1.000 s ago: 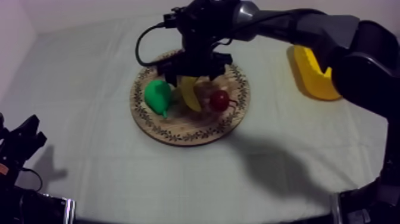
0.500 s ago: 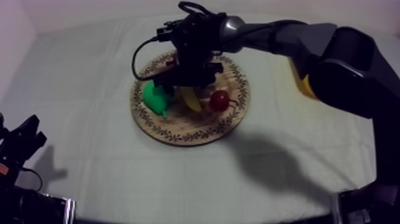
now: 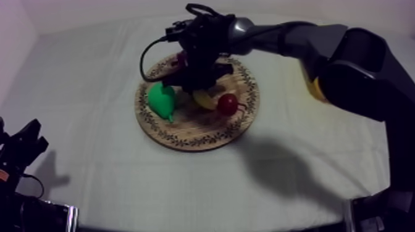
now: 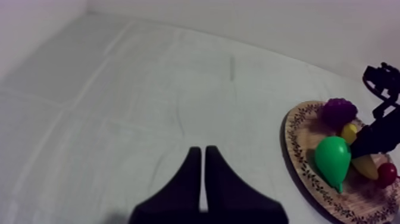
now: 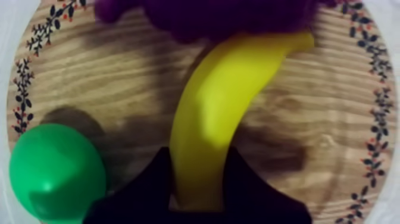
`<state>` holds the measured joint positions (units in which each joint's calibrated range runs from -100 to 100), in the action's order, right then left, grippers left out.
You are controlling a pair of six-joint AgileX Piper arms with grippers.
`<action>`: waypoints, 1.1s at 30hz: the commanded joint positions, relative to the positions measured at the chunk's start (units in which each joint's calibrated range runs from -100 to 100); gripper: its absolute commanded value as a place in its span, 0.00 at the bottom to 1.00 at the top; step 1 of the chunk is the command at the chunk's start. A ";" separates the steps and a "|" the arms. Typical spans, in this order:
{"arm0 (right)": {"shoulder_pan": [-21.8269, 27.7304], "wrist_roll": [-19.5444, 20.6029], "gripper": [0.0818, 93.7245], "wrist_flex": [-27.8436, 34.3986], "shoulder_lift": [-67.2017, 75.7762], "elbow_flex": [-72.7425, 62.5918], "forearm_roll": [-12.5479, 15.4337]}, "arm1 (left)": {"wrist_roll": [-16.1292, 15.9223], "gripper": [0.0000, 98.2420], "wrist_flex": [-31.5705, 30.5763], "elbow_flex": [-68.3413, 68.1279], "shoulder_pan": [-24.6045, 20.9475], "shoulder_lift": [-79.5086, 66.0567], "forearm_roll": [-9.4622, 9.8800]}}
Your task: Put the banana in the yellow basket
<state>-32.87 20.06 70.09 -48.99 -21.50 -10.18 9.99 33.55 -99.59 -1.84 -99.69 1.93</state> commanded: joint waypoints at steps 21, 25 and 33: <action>3.04 1.54 0.10 2.43 30.99 19.56 -6.66 | 0.02 0.00 0.00 0.04 -0.01 -0.05 0.00; 5.53 1.52 0.09 1.63 35.74 22.61 -8.62 | 0.03 0.00 0.00 0.04 -0.01 -0.05 0.00; 11.26 1.55 0.09 -1.35 41.14 29.73 -12.61 | 0.04 0.00 0.00 0.04 -0.01 -0.05 0.00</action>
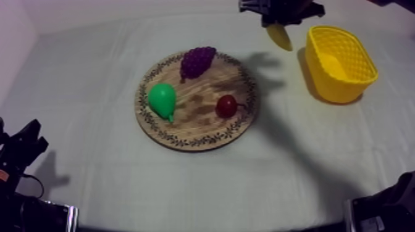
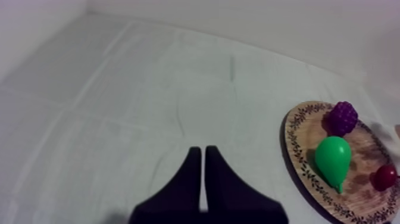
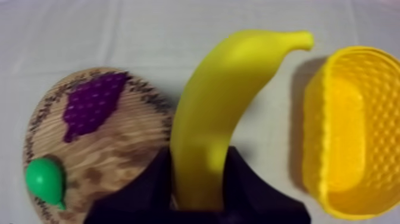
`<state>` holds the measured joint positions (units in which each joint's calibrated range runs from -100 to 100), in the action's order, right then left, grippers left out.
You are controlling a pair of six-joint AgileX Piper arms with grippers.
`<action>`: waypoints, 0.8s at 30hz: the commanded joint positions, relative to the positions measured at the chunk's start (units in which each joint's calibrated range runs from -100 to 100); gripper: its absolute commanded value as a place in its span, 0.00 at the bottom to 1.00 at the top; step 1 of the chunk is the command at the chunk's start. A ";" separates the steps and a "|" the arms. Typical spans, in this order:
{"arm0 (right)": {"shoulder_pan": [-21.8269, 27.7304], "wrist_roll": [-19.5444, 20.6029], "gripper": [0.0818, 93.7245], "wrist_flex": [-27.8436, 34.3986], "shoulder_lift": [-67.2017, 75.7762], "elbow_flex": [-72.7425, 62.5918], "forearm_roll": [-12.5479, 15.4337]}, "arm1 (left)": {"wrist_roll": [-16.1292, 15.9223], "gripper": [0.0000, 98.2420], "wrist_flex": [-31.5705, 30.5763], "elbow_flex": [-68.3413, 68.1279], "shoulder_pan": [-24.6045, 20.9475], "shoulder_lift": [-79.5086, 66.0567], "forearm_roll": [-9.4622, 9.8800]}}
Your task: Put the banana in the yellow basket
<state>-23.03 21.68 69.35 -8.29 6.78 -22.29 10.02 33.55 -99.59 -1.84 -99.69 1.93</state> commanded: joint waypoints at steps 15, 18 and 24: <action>14.16 -5.05 0.11 -9.88 6.74 12.95 -3.15 | 0.00 0.00 0.00 0.04 -0.01 -0.05 0.00; 16.09 -7.01 0.11 -11.58 7.44 14.71 -2.57 | 0.01 0.00 0.00 0.04 -0.01 -0.05 0.00; 18.57 -10.66 0.11 -14.63 7.72 18.44 -0.67 | 0.02 0.00 0.00 0.04 -0.01 -0.05 0.00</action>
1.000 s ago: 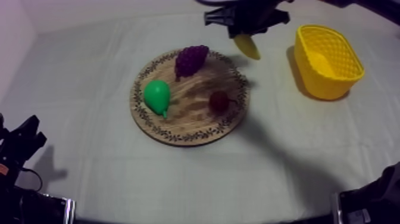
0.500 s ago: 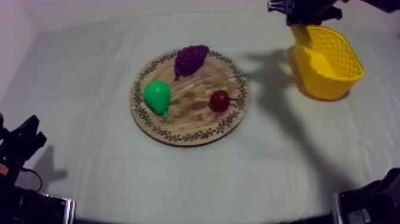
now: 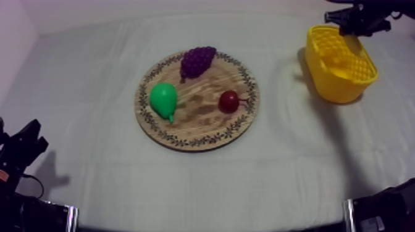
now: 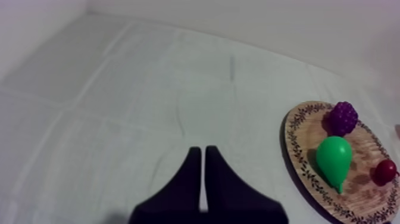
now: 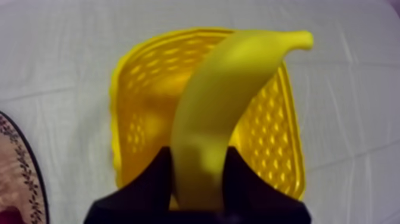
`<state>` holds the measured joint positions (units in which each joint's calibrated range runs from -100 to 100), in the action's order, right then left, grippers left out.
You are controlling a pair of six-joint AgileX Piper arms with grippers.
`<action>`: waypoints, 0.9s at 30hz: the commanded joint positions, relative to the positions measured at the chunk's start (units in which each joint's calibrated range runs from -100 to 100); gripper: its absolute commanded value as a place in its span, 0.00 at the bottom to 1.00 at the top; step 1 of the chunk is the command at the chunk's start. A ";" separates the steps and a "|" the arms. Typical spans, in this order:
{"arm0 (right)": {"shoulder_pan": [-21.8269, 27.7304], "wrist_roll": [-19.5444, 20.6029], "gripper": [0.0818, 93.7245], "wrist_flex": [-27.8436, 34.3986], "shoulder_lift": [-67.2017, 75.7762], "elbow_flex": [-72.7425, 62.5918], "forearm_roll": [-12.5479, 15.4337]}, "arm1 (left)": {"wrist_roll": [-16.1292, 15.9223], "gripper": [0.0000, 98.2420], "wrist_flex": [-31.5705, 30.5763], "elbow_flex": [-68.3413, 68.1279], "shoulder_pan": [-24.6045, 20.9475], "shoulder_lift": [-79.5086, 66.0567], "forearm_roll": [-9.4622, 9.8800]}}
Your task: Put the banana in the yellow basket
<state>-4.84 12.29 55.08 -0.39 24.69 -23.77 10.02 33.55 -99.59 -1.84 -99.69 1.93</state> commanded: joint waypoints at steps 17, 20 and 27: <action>3.62 -11.62 0.62 -3.58 -6.37 -1.61 8.96 | 0.02 0.00 0.00 0.04 -0.01 -0.05 0.00; 3.85 -11.43 0.58 -4.32 -6.02 -1.77 8.97 | 0.02 0.00 0.00 0.04 -0.01 -0.05 0.00; 4.16 -8.92 0.18 -8.09 1.24 2.15 8.29 | 0.05 0.00 0.00 0.04 -0.01 -0.05 0.00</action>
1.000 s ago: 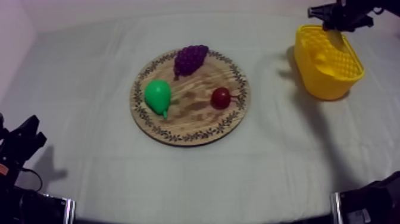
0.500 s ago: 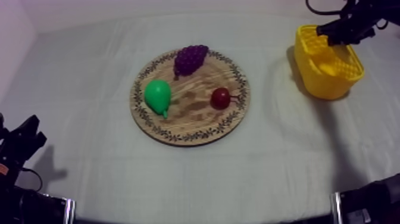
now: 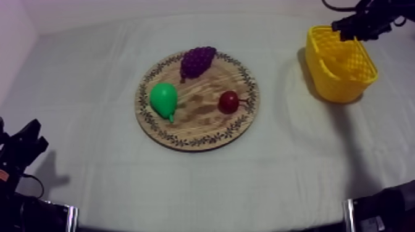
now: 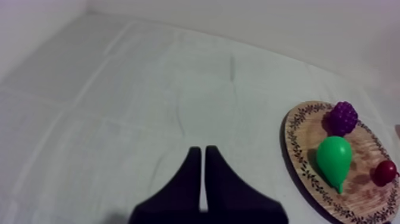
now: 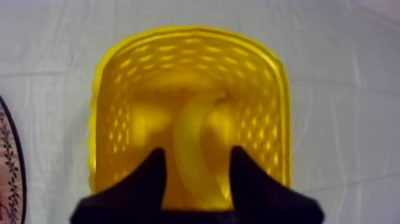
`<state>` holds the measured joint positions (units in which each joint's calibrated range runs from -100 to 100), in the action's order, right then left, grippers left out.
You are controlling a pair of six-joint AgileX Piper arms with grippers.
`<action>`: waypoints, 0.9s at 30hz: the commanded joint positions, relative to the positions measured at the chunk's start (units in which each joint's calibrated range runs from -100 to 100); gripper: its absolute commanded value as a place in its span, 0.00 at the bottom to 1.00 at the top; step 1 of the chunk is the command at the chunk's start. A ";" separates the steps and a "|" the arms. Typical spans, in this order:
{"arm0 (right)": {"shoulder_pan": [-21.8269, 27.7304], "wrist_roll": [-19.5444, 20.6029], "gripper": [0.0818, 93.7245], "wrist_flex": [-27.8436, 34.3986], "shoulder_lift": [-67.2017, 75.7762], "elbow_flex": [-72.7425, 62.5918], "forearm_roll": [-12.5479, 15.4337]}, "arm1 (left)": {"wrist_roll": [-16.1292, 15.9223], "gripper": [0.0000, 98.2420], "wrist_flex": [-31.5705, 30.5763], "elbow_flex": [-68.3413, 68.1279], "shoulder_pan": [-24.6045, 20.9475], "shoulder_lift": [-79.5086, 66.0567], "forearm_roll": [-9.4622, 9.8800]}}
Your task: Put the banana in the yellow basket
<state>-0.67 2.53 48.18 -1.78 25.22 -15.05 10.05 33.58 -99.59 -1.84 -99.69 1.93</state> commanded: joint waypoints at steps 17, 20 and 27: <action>-2.92 7.35 0.01 -20.36 41.67 39.79 -2.23 | 0.04 0.00 -0.03 0.04 -0.01 -0.05 0.00; -3.23 5.32 0.00 -22.53 49.62 47.31 0.26 | 0.06 0.00 -0.03 0.04 -0.01 -0.05 0.00; -3.76 -3.38 0.00 -23.07 66.08 59.68 8.49 | 0.06 0.00 -0.03 0.04 -0.01 -0.05 0.00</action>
<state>-4.43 3.94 25.09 55.86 79.50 -8.69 10.11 33.48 -99.59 -1.84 -99.69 1.93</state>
